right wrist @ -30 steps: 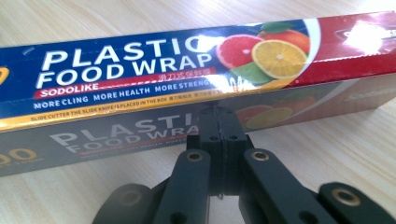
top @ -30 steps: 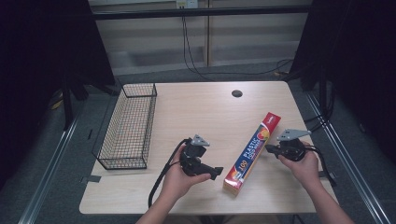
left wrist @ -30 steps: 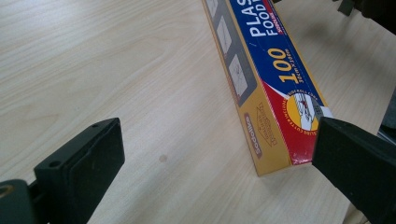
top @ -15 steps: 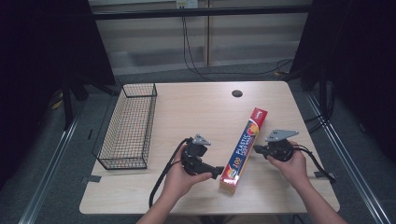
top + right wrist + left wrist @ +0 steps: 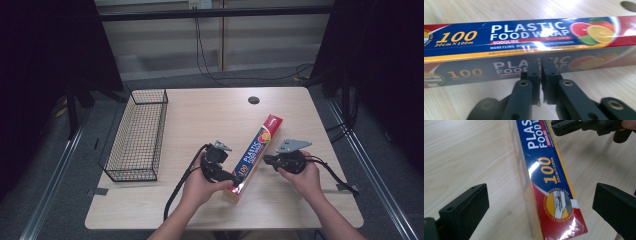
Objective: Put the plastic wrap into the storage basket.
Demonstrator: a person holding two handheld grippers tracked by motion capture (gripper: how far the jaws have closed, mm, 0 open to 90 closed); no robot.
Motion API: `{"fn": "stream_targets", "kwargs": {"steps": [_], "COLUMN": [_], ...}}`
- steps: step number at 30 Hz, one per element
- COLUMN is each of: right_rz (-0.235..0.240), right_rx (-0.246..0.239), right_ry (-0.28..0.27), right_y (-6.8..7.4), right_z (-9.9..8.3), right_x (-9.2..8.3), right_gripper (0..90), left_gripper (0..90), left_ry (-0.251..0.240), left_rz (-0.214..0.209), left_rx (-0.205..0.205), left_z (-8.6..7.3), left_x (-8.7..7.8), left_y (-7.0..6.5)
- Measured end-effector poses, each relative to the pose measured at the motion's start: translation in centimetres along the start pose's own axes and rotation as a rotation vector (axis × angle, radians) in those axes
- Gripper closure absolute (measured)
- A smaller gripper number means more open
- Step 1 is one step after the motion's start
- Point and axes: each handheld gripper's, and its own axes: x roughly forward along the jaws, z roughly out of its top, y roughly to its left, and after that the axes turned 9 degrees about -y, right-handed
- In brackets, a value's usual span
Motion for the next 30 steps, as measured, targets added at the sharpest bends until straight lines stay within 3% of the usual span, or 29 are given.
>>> {"fn": "stream_targets", "kwargs": {"steps": [1,2,5,6,9,11,13,17,20,21,27,30], "right_rz": [0.000,-0.019,-0.038,-0.056,-0.070,-0.097,-0.108,-0.126,-0.128,-0.128,-0.142,-0.142], "right_rx": [0.000,-0.006,-0.006,0.010,0.027,0.043,0.042,0.054,0.066,0.066,0.078,0.085], "right_ry": [0.000,0.005,0.005,0.002,-0.003,-0.008,-0.006,-0.005,0.003,0.003,-0.007,-0.011], "right_y": [0.0,-0.3,-0.6,-0.9,-1.2,-1.5,-1.5,-1.6,-1.8,-1.8,-2.0,-2.1], "right_z": [0.0,-0.1,-0.3,-0.5,-0.7,-0.9,-0.8,-0.8,-0.8,-0.8,-0.8,-0.7], "right_x": [0.0,-0.6,-1.1,-1.7,-2.0,-2.5,-2.5,-2.6,-2.7,-2.7,-3.2,-3.4], "right_gripper": [83.0,77.2,72.2,69.9,66.7,58.5,56.1,41.4,31.5,31.5,22.8,22.0], "left_gripper": [0.1,0.0,0.0,0.1,0.1,1.8,2.0,2.6,5.0,5.0,8.4,11.0], "left_ry": [0.000,0.020,0.023,0.032,0.038,0.048,0.071,0.068,0.094,0.086,0.130,0.119], "left_rz": [0.000,-0.003,0.020,0.020,0.037,0.031,0.032,0.031,0.032,0.031,0.040,0.029], "left_rx": [0.000,0.017,-0.011,0.006,0.001,-0.011,-0.009,-0.010,0.011,-0.015,-0.008,-0.008], "left_z": [0.0,0.2,0.7,1.0,1.5,1.8,2.1,2.9,3.5,3.7,4.1,4.3], "left_x": [0.0,0.3,1.0,1.3,1.8,2.3,3.1,4.1,4.5,4.9,5.9,6.3], "left_y": [0.0,0.1,0.1,0.1,-0.1,-0.1,-0.1,-0.5,-0.7,-0.9,-1.0,-1.0]}}
